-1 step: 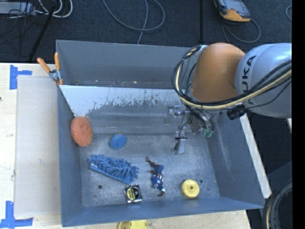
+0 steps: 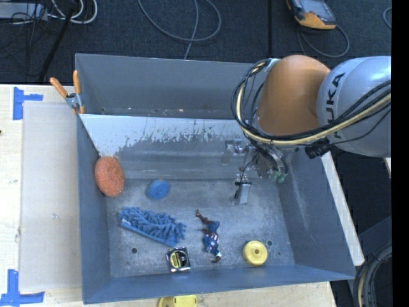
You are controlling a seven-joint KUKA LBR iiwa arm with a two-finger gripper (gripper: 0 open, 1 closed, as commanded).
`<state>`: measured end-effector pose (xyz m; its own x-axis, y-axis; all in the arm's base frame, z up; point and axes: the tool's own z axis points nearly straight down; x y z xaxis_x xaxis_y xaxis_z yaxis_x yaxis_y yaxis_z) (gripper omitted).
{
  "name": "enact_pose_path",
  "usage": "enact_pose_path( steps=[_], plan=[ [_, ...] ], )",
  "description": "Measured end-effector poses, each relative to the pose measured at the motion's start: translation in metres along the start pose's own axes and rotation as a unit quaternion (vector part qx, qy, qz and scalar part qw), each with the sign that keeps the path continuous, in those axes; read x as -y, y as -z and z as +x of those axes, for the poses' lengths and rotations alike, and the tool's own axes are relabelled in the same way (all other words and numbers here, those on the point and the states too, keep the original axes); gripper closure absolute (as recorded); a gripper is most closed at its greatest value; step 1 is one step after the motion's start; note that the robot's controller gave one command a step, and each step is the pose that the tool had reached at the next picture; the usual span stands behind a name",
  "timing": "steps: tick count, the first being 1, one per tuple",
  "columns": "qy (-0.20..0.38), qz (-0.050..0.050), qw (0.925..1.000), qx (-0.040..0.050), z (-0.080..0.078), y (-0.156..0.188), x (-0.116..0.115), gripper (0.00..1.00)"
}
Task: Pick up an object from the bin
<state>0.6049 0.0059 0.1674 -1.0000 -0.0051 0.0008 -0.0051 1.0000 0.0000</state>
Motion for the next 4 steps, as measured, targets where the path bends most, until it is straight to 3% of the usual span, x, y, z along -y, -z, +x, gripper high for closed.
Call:
enact_pose_path(
  steps=[1, 2, 3, 4],
  plan=[
    [0.013, 0.001, 0.9999, 0.0047, 0.005, -0.039, -0.024, 0.0],
    [0.044, 0.0, 0.999, -0.0003, 0.036, -0.091, -0.061, 0.0],
    [0.08, -0.001, 0.9968, -0.0003, 0.059, -0.098, -0.061, 0.0],
    [0.098, 0.001, 0.9952, -0.0006, 0.069, -0.098, -0.09, 0.0]
  ],
)
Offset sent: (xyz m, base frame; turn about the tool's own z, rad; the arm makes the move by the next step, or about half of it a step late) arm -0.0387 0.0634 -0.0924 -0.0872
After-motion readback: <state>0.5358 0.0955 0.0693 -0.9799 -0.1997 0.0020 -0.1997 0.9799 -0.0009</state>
